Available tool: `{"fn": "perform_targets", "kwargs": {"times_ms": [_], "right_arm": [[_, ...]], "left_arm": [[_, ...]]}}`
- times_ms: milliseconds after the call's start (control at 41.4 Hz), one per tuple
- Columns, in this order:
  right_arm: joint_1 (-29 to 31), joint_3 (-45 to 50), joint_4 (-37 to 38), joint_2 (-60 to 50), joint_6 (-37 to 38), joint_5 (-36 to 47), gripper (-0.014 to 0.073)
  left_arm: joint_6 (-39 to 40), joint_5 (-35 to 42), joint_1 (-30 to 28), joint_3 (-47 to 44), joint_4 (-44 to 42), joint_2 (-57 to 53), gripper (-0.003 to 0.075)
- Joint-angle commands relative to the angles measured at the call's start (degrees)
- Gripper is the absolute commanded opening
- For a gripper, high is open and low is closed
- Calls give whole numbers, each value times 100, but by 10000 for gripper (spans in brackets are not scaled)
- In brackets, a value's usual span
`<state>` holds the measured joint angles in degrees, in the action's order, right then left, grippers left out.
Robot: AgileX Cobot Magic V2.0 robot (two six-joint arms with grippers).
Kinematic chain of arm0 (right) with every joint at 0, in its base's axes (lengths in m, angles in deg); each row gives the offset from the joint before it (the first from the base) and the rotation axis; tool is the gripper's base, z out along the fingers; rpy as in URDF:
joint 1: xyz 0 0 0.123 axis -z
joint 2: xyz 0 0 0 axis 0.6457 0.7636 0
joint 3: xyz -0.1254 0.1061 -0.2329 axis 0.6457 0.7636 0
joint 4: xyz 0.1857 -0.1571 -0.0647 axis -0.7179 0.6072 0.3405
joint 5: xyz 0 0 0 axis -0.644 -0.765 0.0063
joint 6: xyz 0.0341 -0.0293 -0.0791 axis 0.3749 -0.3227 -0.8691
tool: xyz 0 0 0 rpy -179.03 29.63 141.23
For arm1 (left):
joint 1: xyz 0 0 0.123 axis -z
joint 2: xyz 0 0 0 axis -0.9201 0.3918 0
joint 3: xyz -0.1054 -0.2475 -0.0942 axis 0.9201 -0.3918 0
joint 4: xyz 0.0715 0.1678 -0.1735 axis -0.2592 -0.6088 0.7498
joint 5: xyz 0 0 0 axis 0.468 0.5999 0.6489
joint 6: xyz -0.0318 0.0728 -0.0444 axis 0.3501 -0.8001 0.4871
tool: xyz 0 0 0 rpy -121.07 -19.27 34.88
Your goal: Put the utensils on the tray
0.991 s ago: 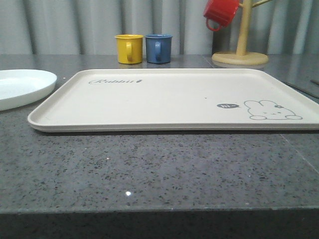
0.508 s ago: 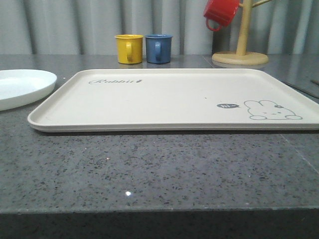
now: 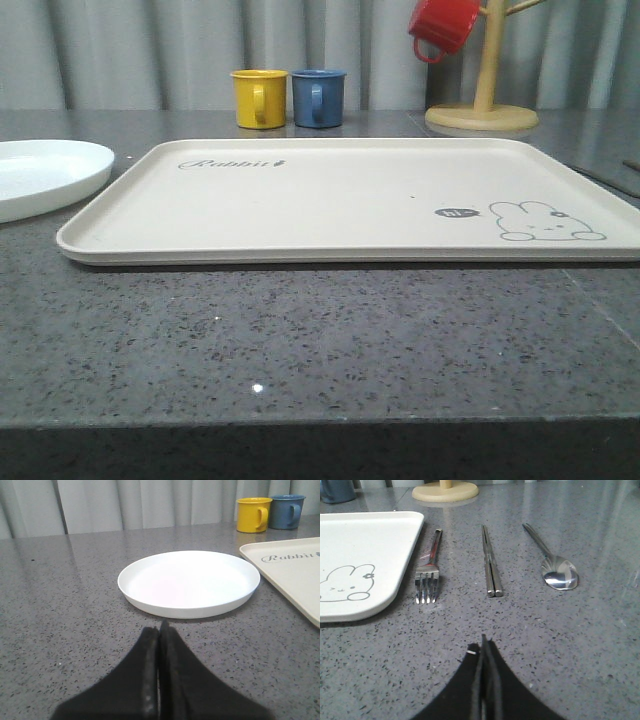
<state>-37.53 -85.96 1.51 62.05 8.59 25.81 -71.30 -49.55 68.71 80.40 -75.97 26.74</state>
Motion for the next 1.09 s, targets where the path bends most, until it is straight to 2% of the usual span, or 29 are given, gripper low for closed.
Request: {"fn": "perform_targets", "kwargs": {"times_ms": [0, 314, 435, 580, 750, 895, 1064], "right_arm": [[-1, -19, 20, -99, -52, 459, -69], [-2, -19, 20, -99, -52, 503, -69], [-2, -19, 20, -99, -52, 574, -69], [-2, -226, 1, -99, -52, 958, -69], [-2, -941, 1, -99, -52, 836, -69], [-2, -1661, 1, -68, -52, 348, -69], [-2, -2605, 1, 480, -52, -555, -69]], "left_arm": [[44, 504, -20, -19, 41, -111, -19], [44, 536, -20, -19, 41, -111, -19], [44, 915, -20, -19, 41, -111, -19], [44, 1745, -20, 130, 186, -111, -19], [44, 1813, -20, 754, 216, -111, -19], [44, 1308, -20, 1504, 178, -31, -19], [44, -129, -20, 2387, -424, 468, -19]]}}
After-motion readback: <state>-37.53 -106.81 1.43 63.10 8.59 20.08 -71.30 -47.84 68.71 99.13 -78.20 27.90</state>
